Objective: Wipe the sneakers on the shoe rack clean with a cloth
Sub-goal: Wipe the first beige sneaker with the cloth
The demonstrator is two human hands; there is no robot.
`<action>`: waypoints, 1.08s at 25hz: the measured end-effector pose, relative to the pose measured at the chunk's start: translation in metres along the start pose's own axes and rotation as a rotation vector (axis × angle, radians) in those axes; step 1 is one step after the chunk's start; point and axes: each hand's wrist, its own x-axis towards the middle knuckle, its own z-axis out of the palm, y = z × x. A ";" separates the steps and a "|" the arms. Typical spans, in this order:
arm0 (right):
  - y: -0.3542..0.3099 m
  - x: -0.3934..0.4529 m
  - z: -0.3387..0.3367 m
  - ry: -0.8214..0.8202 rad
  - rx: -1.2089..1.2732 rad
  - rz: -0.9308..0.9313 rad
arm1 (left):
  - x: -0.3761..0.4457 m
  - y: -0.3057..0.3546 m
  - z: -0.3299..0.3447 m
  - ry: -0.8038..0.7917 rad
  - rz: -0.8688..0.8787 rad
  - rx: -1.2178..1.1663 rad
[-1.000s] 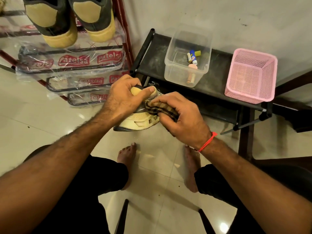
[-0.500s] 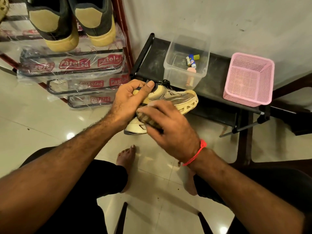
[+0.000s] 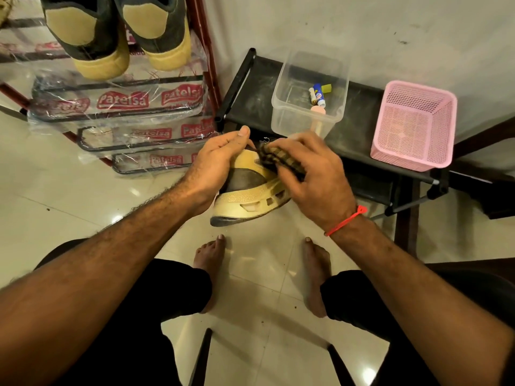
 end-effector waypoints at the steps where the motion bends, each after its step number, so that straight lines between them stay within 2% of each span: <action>1: 0.005 0.001 -0.003 0.028 -0.001 0.069 | -0.001 0.000 0.001 0.000 0.008 0.024; 3: -0.011 -0.006 0.001 0.044 0.040 0.007 | -0.002 0.003 0.003 -0.003 0.017 0.020; 5: -0.038 -0.018 0.010 -0.049 0.103 -0.169 | 0.000 0.003 0.000 0.005 0.015 0.027; 6: -0.037 -0.017 0.009 -0.076 0.111 -0.191 | 0.001 0.003 -0.002 0.007 0.008 0.049; 8: -0.013 -0.007 0.004 -0.016 0.083 -0.040 | 0.000 0.002 -0.003 0.046 -0.014 0.068; 10: 0.008 -0.001 -0.002 0.053 0.058 0.132 | -0.002 0.002 -0.004 0.116 0.039 0.166; 11: 0.007 -0.004 -0.001 0.065 0.062 0.134 | -0.002 0.002 -0.003 0.144 0.085 0.208; 15: -0.038 -0.023 0.013 -0.096 0.091 -0.196 | 0.001 0.002 -0.009 0.233 0.247 0.224; 16: -0.031 -0.019 0.008 -0.100 0.060 -0.197 | 0.001 0.002 -0.014 0.233 0.291 0.225; 19: 0.024 -0.001 -0.013 0.071 -0.047 0.107 | 0.004 0.002 -0.028 0.265 0.380 0.197; 21: 0.033 -0.001 -0.019 0.126 -0.056 0.189 | 0.005 0.002 -0.028 0.265 0.419 0.233; 23: -0.001 -0.009 -0.004 0.078 -0.009 0.052 | 0.004 0.000 -0.023 0.265 0.470 0.234; 25: -0.038 -0.022 0.010 -0.049 0.040 -0.151 | 0.003 -0.002 -0.021 0.258 0.498 0.238; 27: -0.029 -0.021 0.009 -0.065 -0.002 -0.168 | 0.003 -0.001 -0.024 0.251 0.498 0.227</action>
